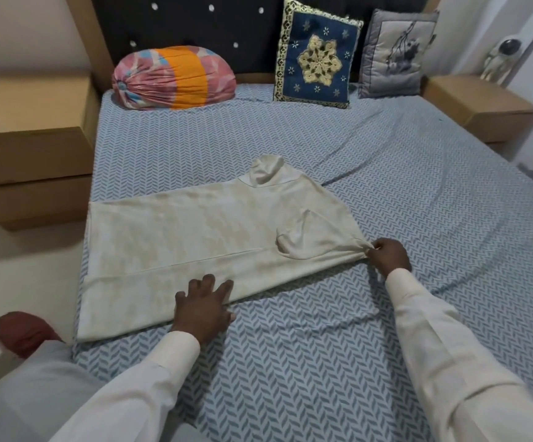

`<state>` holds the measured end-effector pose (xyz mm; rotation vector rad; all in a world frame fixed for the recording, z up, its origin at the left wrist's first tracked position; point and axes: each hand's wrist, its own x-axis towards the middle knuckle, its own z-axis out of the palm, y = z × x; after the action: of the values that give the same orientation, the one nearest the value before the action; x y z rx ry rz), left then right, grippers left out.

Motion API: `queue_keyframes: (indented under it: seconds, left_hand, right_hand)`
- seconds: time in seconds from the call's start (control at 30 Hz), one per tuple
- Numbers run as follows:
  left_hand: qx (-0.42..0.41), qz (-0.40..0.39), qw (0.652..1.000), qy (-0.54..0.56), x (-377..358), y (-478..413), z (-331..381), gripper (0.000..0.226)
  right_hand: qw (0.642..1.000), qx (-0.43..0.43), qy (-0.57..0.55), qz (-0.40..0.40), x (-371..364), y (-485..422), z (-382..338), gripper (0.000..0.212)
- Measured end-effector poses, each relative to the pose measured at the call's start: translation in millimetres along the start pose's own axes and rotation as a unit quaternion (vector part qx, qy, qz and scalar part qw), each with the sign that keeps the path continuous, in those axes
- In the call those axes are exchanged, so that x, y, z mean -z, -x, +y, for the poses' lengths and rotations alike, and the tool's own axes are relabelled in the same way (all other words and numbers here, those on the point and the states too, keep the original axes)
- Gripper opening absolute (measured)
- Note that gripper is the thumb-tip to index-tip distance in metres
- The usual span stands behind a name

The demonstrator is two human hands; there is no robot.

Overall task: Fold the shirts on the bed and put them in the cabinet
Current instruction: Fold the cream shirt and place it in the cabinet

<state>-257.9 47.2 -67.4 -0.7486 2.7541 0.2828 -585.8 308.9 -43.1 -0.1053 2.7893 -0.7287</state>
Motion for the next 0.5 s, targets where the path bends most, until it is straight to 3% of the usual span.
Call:
queue_keyframes:
  seconds: [0.1,0.2,0.3,0.4,0.5]
  left_hand:
    - [-0.007,-0.011,1.0,-0.003,2,1,-1,0.073]
    - [-0.009,0.038,0.999,0.027,11,-1,-16,0.06]
    - [0.004,0.119,0.993,0.0,16,-9,-54,0.052]
    - [0.08,0.096,0.992,-0.029,20,-12,-101,0.047]
    - [0.11,0.072,0.989,-0.063,22,-12,-134,0.043]
  right_hand:
    - [0.998,-0.028,0.044,0.046,-5,0,-12,0.019]
    - [0.995,0.033,0.019,0.096,-21,13,-46,0.027]
    - [0.993,0.12,-0.016,-0.003,-53,27,-86,0.031]
    - [0.975,0.188,0.022,-0.119,-90,38,-116,0.052]
    - [0.954,0.239,0.11,-0.143,-117,42,-135,0.044]
